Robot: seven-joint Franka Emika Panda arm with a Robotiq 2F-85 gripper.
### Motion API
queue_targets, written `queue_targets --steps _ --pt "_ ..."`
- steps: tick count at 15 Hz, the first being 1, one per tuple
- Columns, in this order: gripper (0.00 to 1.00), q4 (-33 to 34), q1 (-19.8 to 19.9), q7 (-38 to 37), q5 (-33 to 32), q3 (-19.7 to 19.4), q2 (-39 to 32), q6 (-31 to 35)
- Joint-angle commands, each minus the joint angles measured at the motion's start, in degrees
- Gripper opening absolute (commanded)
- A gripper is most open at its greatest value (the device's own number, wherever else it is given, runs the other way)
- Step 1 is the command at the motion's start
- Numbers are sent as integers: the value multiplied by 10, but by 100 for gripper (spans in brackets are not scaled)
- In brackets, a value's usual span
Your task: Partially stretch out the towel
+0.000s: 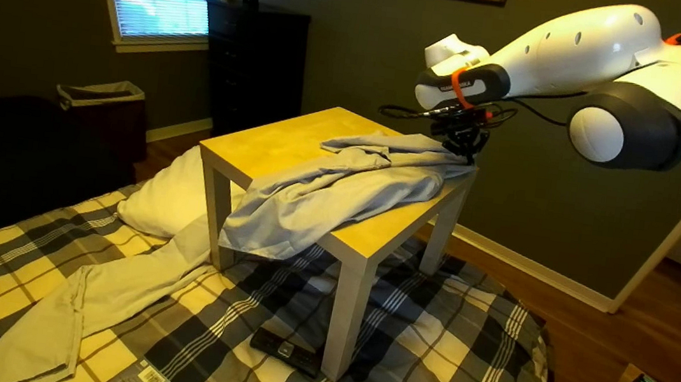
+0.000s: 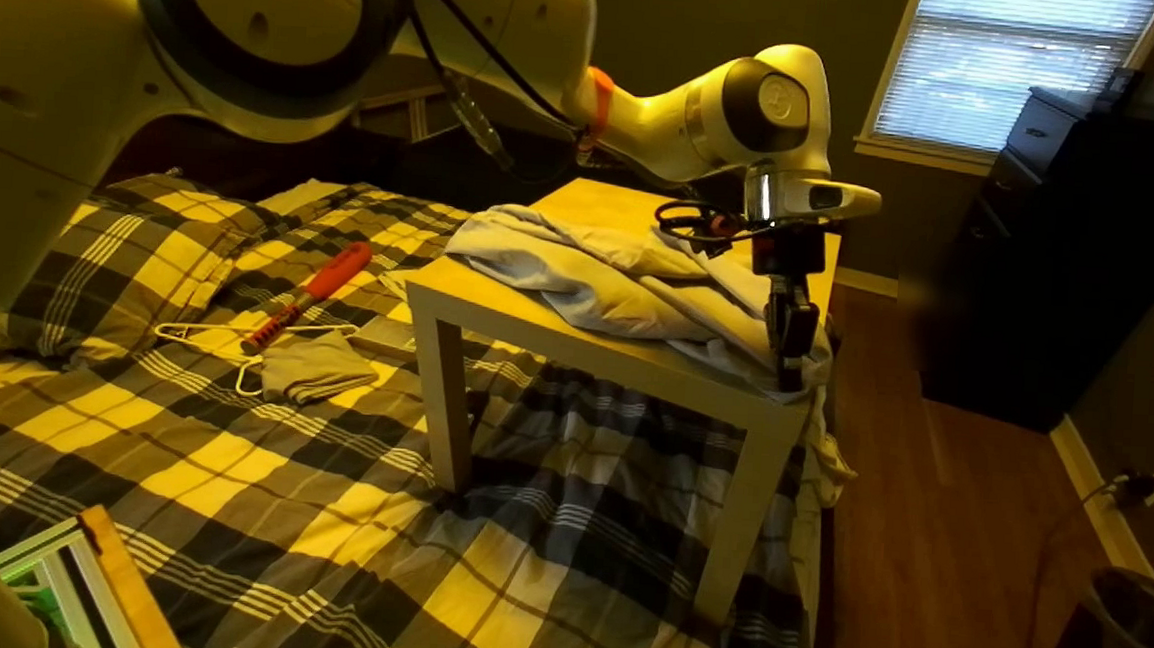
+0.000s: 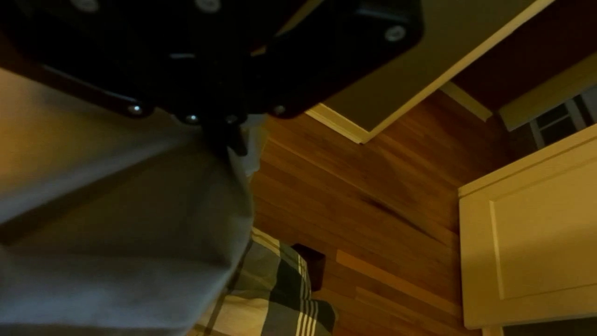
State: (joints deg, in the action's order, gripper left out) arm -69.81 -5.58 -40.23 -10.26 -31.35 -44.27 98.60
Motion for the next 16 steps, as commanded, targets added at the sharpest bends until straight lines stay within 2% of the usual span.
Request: queue_targets --steps 1,5,9,12,16 --pt "19 -36 23 -37 -49 50 39 -14" --pt "47 -28 55 -52 -14 104 63 -13" --pt "78 -27 67 -67 -3 145 100 5" --pt "99 -28 75 -59 43 185 125 33" --pt "100 -20 70 -75 131 237 128 77"
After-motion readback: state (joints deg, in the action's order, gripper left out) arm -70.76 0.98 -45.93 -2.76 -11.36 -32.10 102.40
